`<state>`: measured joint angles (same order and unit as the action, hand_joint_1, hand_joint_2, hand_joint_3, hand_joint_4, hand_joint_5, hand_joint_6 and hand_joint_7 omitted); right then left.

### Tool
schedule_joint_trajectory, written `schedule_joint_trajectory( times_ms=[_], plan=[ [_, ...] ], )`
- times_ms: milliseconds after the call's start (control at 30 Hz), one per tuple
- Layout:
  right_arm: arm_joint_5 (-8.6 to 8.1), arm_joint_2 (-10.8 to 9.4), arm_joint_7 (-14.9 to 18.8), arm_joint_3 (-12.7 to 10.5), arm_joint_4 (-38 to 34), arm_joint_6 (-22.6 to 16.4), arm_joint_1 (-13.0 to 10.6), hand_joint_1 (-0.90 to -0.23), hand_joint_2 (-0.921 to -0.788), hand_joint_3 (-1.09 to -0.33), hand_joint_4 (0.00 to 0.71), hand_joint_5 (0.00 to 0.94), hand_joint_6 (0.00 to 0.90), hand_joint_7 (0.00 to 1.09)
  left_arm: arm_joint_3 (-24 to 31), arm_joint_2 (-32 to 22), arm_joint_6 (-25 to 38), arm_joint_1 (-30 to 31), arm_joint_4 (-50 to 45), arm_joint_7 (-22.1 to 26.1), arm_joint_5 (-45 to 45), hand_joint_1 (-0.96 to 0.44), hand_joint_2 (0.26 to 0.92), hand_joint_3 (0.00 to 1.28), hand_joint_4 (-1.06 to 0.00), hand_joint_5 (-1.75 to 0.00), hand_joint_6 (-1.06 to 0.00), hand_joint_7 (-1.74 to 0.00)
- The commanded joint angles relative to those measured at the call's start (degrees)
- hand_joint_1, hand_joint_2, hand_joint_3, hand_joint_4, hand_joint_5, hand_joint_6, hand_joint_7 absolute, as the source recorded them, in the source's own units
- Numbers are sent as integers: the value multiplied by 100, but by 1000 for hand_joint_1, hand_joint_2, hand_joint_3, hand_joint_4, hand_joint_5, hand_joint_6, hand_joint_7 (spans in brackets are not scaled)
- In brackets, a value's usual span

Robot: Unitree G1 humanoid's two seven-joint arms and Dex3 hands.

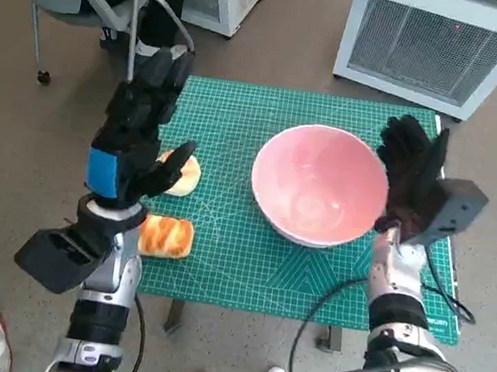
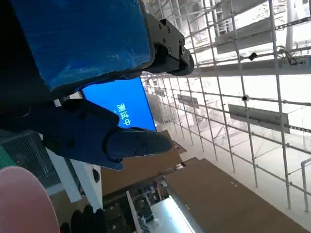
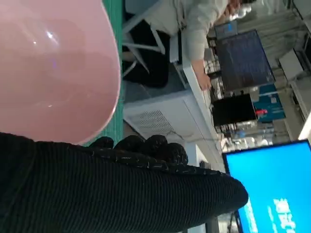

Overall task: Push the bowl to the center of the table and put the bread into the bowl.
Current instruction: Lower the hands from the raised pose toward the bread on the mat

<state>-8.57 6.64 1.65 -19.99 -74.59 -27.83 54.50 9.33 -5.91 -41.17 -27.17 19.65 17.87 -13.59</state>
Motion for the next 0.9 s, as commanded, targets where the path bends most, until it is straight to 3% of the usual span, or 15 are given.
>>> schedule_joint_trajectory(
  times_ms=[33,267,400,667,900],
  plan=[
    [107,-40,-133,55,-130,303,71,-438,-921,-882,216,2,71,415,59,-86,22,151,-163,-39,-37,-450,921,260,-343,-1,-392,-143],
    [230,78,-121,153,-70,305,110,-454,-921,-877,219,3,81,407,124,-247,46,410,-416,-65,13,-463,921,261,-346,-2,-400,-131],
    [248,135,-88,170,37,55,96,-455,-921,-879,216,1,84,403,177,-483,130,655,-689,-6,43,-482,921,264,-344,-1,-399,-123],
    [366,244,94,397,413,-886,-14,-477,-921,-877,213,1,80,403,311,-1446,481,1275,-1341,361,355,-489,921,253,-345,-1,-370,-92],
    [401,303,591,667,1141,-2061,-230,-515,-921,-861,234,7,74,453,412,-2526,1023,1741,-1939,861,741,-484,921,237,-339,0,-345,-68]
  ],
)
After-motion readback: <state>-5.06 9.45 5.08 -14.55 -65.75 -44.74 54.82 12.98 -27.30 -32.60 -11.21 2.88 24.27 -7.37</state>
